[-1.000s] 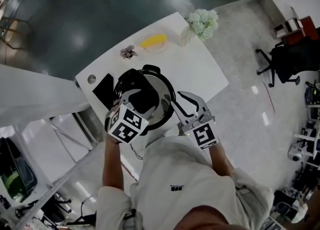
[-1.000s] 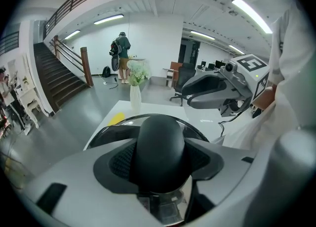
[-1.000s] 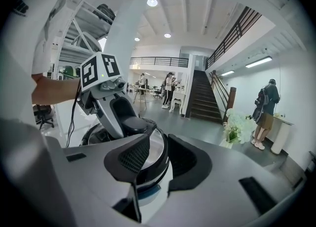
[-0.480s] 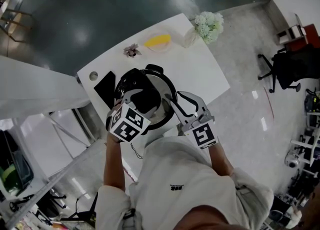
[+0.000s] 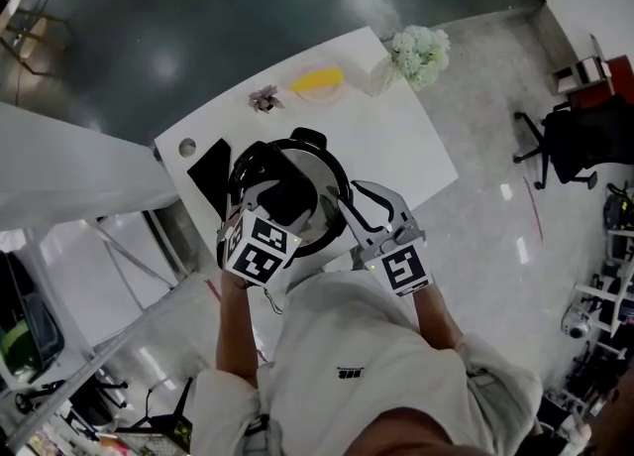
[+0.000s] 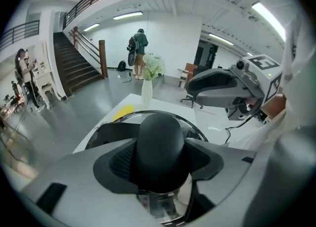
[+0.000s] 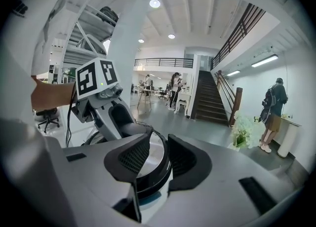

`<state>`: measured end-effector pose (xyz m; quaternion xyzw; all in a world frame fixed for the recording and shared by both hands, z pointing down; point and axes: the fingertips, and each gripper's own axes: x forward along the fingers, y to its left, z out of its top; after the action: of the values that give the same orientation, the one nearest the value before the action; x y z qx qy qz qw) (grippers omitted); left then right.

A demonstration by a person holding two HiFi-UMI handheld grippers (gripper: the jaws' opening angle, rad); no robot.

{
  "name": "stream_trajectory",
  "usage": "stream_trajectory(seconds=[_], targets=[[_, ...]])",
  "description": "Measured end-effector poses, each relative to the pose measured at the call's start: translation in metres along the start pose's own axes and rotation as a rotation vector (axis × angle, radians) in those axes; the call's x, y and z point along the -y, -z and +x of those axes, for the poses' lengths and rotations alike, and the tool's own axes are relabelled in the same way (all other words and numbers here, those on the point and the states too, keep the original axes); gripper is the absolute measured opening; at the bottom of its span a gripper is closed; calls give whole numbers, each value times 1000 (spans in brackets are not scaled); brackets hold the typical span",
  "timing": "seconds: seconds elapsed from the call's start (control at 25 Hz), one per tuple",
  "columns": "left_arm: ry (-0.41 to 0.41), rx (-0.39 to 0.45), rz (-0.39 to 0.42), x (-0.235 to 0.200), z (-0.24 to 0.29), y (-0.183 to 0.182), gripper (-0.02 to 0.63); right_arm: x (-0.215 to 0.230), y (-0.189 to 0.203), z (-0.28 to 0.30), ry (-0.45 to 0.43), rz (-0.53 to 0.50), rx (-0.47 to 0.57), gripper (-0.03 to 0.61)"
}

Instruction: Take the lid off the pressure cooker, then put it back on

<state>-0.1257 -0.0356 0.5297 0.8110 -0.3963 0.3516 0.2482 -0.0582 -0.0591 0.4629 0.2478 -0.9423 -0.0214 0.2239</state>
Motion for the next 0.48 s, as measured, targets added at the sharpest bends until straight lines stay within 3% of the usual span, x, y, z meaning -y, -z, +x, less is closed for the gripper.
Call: stream_trajectory(seconds=[0.12, 0.48], targets=[[-11, 14, 0, 0, 1, -1, 287, 1, 1, -1, 3, 30, -16, 120], [-50, 35, -38, 0, 1, -2, 288, -1, 4, 7, -33, -6, 10, 120]])
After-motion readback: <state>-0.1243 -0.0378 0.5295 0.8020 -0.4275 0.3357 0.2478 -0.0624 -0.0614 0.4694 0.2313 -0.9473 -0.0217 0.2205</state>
